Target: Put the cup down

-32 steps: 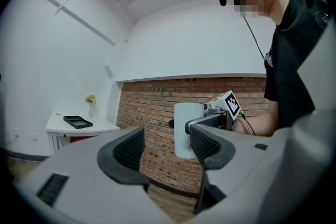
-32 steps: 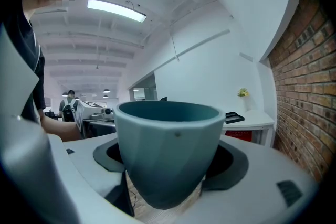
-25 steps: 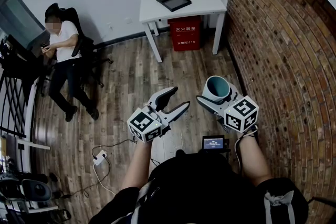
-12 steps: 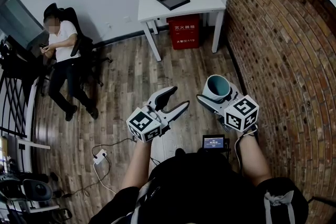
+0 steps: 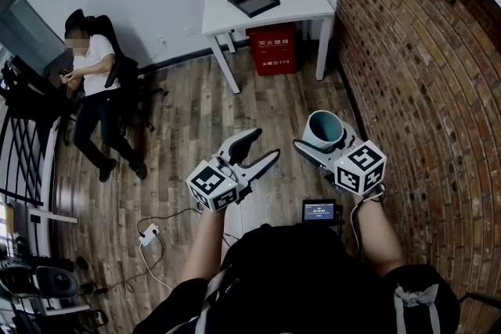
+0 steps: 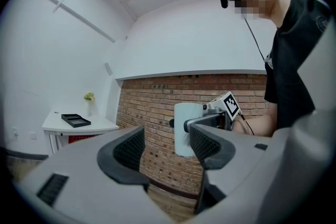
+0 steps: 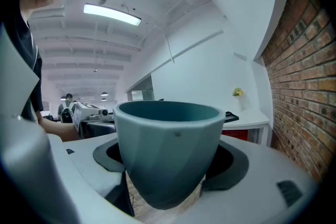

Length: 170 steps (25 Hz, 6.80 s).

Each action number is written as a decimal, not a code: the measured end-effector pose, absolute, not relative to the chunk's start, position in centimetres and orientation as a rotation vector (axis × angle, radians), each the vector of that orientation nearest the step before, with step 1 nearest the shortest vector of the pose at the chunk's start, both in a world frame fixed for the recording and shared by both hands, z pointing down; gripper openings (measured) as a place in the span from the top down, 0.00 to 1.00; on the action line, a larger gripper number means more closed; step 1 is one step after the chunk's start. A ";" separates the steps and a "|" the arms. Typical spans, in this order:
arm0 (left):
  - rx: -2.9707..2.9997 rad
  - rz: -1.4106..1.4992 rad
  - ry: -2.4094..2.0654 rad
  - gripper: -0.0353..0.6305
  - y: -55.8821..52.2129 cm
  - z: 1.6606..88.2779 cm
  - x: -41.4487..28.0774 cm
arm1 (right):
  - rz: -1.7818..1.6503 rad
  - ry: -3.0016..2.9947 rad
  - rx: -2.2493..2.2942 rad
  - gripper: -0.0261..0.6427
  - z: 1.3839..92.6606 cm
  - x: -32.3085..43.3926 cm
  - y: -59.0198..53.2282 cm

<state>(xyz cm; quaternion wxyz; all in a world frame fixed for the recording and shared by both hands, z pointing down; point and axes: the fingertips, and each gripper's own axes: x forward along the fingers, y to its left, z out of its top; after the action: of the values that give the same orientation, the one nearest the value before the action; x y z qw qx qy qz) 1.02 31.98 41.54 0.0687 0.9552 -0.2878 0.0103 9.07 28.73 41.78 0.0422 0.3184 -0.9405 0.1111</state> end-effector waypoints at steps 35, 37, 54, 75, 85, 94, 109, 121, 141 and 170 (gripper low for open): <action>2.810 0.006 -0.802 0.54 -6.1 45.0 -7.7 | 0.458 -2.760 1.133 0.37 44.7 3.2 -8.4; 2.801 0.002 -0.806 0.54 -8.2 45.3 -8.6 | 0.463 -2.755 1.135 0.37 44.8 2.4 -10.2; 2.741 -0.001 -0.901 0.55 -25.2 48.0 -9.8 | 0.480 -2.790 1.013 0.37 47.4 0.6 -28.4; 2.692 0.000 -1.046 0.55 -48.5 46.0 -7.9 | 0.493 -2.854 0.854 0.37 46.1 1.9 -52.2; 2.686 -0.028 -1.032 0.55 -49.9 45.6 -9.6 | 0.500 -2.859 0.832 0.37 45.7 -0.9 -53.5; 2.696 -0.049 -1.031 0.56 -50.0 45.2 -11.1 | 0.480 -2.870 0.808 0.37 45.1 -3.2 -53.7; 2.708 -0.047 -1.029 0.56 -50.5 44.8 -12.2 | 0.474 -2.866 0.834 0.37 44.8 -3.6 -54.0; 2.698 -0.059 -1.040 0.58 -50.5 44.5 -13.0 | 0.456 -2.854 0.848 0.37 44.5 -4.0 -54.1; 2.643 -0.225 -1.287 0.94 -54.2 42.5 -17.1 | 0.382 -2.768 0.968 0.37 53.2 -8.2 -70.0; 2.576 -0.075 -1.334 0.94 -61.1 48.0 -16.6 | 0.014 -2.627 1.047 0.37 63.2 -15.2 -83.4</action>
<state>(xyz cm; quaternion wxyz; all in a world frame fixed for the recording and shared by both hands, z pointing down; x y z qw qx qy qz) -16.59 -61.12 48.04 0.1196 0.8813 -0.4564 -0.0256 -15.20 -83.39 63.22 0.1562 0.3657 -0.9175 0.0050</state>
